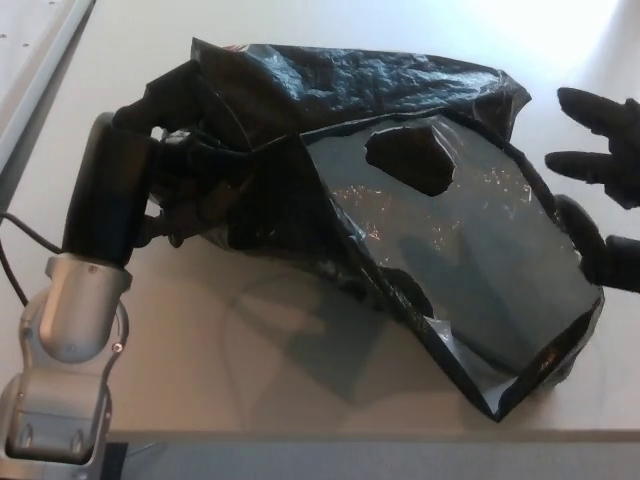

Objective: A plastic bag is kept infront of the robot in the middle of the desk and the robot uses both its hands to grab it from the top and lifts it up and then releases it.

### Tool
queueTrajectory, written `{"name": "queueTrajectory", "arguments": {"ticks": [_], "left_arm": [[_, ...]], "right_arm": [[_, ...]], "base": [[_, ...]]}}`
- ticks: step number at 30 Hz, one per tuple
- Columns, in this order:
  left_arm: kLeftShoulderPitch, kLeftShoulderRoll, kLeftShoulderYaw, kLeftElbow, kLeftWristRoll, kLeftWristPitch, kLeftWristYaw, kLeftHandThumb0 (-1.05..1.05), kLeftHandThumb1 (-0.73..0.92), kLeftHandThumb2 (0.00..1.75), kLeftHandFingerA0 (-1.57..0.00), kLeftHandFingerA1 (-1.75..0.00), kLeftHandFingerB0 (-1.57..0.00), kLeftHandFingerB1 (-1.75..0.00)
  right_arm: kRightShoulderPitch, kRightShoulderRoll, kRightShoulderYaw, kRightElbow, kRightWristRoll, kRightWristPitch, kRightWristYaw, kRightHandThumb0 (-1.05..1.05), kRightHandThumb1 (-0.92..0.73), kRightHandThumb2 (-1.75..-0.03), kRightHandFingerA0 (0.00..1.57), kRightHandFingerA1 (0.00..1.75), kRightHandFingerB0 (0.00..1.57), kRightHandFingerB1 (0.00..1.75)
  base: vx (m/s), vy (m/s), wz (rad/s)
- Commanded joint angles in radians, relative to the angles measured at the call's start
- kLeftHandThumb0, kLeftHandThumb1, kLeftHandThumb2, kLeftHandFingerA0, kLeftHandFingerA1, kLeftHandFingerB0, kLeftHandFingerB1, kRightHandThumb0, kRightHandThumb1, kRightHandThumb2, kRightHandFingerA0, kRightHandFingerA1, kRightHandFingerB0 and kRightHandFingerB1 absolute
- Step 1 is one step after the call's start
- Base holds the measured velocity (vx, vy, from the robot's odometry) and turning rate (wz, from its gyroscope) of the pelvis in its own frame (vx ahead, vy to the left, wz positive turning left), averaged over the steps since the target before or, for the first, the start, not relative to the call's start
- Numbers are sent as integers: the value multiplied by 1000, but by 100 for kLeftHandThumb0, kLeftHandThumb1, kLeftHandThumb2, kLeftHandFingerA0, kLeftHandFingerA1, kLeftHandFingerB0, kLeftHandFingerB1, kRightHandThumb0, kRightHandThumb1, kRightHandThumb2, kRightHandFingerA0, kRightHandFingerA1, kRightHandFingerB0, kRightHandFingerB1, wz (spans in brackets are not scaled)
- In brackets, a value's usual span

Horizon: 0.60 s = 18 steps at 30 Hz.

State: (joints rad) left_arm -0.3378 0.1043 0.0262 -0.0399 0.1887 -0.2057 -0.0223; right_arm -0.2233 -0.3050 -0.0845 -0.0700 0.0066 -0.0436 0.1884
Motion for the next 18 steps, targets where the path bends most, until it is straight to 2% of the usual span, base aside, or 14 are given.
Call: {"name": "queueTrajectory", "arguments": {"ticks": [1, 3, 6, 8, 9, 10, 11, 18], "left_arm": [[6, 9, 13, -4, -16, -6, 15, -15, 67, 58, -85, -175, -64, -175], [9, 9, 16, -11, -17, 5, 15, -14, 66, 58, -85, -175, -64, -175], [10, 12, 17, -3, -18, -9, 13, -15, 67, 58, -84, -175, -63, -175], [8, 10, 10, -5, -8, 4, 16, -17, 67, 58, -84, -175, -63, -175], [7, 11, 9, -4, -6, 4, 16, -17, 67, 58, -84, -175, -63, -175], [3, 10, 7, 8, -12, -14, 13, -17, 68, 58, -83, -175, -63, -175], [1, 10, 6, 11, -11, -17, 14, -18, 68, 58, -83, -175, -62, -175], [-1, 6, -12, -6, 11, -4, 23, -18, 67, 58, -85, -175, -63, -175]], "right_arm": [[71, -107, -21, -29, 63, -2, 154, -103, -60, -100, 0, 21, 0, 2], [114, -185, -40, -30, 61, -14, 208, -105, -62, -103, 0, 22, 0, 0], [147, -251, -48, -35, 75, -23, 257, -105, -63, -102, 0, 24, 0, 1], [170, -304, -34, -21, 79, -3, 314, -105, -62, -103, 0, 17, 0, 2], [172, -310, -30, -20, 84, 1, 321, -105, -62, -103, 0, 17, 0, 2], [175, -326, -11, -15, 83, 3, 347, -100, -55, -95, 0, 19, 0, 0], [178, -332, -2, -13, 84, 2, 359, -105, -60, -101, 0, 17, 0, 0], [204, -338, 86, -14, 63, 21, 400, -99, -54, -98, 0, 14, 0, 0]], "base": [[0, 0, 0], [0, 0, 0], [0, 0, 0], [0, 0, 0], [0, 0, 0], [0, 0, 0], [0, 0, 0], [0, 0, 0]]}}
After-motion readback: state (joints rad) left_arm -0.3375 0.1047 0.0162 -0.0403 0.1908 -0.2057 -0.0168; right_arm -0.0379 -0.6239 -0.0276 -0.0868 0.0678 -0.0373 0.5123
